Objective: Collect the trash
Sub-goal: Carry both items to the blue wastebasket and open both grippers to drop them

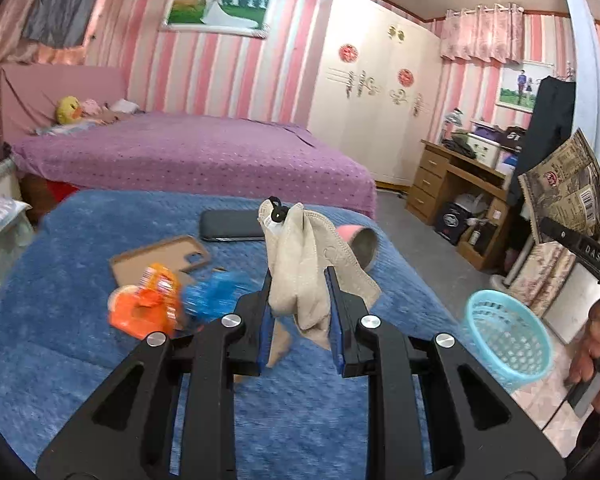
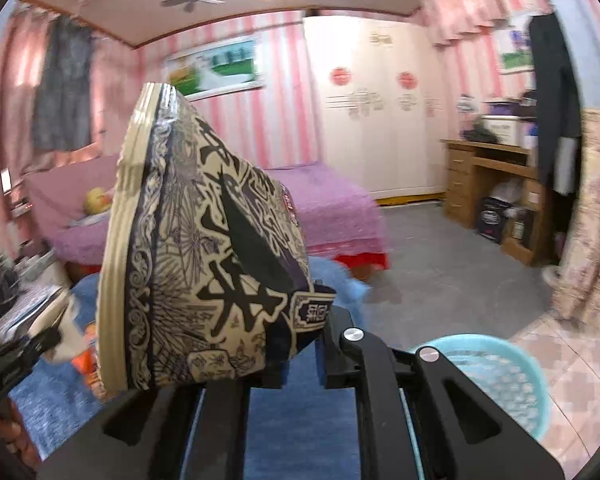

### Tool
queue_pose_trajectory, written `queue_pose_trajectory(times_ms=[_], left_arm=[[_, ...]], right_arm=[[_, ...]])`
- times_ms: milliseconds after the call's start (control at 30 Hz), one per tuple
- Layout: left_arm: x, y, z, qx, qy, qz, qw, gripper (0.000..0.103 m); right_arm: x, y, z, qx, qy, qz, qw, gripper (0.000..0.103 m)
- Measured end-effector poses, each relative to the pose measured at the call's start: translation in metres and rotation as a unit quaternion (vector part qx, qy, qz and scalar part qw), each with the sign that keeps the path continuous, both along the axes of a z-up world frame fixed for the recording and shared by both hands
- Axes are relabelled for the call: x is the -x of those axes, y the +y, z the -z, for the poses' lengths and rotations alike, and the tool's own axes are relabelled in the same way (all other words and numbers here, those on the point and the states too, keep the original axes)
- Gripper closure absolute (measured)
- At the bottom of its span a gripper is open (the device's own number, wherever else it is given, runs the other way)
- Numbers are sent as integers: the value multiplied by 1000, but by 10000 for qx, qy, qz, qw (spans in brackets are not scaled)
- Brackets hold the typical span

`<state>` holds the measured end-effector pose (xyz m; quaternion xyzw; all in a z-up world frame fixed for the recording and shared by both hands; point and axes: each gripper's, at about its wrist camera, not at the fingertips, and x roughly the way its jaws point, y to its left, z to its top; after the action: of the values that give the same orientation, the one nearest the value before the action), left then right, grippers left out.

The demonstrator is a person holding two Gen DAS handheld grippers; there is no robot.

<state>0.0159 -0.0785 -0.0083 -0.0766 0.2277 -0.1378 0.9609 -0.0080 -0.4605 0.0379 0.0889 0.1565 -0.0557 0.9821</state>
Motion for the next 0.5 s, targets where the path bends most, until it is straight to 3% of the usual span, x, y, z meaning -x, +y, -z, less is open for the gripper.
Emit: queue_pose_trajectory(times_ms=[67, 167, 500], left_arm=[[-5, -10, 3, 163, 120, 116, 9997, 81], [-10, -39, -1, 71, 111, 303, 9995, 81], [-15, -164, -20, 52, -32, 1355, 9908, 81]], right_arm=[[9, -24, -4, -219, -40, 209, 9995, 93], [17, -50, -5, -346, -47, 462, 9983, 93], [10, -104, 5, -690, 217, 615, 9955, 93]])
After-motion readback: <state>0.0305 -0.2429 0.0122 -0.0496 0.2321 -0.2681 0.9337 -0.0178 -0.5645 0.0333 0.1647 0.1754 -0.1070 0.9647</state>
